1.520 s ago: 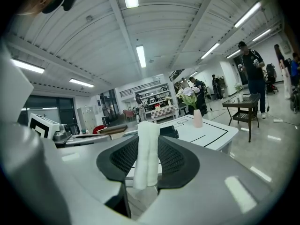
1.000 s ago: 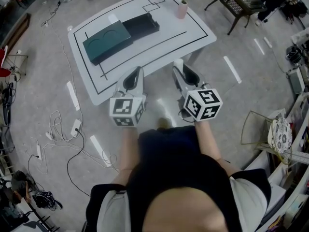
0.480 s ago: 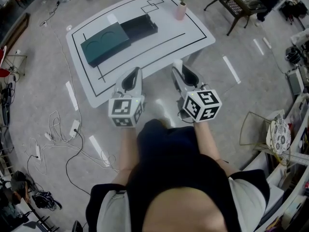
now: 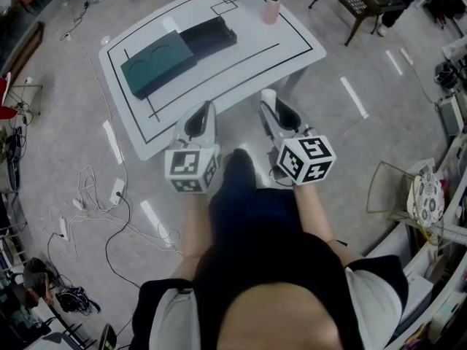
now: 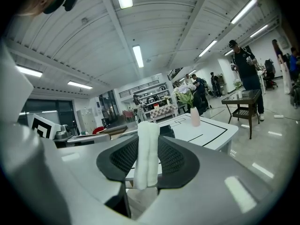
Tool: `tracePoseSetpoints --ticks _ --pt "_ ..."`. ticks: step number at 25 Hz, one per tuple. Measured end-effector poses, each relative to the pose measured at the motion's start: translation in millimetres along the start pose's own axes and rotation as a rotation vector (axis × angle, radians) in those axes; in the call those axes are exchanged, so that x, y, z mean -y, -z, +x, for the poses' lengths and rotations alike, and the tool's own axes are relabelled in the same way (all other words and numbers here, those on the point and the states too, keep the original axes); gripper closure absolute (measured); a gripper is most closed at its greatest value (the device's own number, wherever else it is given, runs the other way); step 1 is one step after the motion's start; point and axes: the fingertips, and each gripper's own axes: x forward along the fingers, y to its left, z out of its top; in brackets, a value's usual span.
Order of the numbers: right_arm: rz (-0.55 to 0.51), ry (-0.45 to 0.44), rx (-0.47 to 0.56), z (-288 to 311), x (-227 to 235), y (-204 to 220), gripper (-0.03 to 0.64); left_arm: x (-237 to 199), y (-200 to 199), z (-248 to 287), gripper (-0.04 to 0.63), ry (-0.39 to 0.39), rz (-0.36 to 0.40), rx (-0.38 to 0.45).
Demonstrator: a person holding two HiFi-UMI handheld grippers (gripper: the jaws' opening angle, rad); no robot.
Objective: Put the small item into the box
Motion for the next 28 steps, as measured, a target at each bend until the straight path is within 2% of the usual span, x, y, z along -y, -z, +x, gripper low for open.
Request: tracePoseSetpoints --ticks 12,28 --pt "0.004 -0.022 -0.021 15 2 2 0.491 -4 3 6 0.584 -0.018 -0.006 -0.011" --pt "0.008 -0.051 -0.049 68 25 -20 0.491 -33 -7 56 0.584 -0.056 -0.024 -0.027"
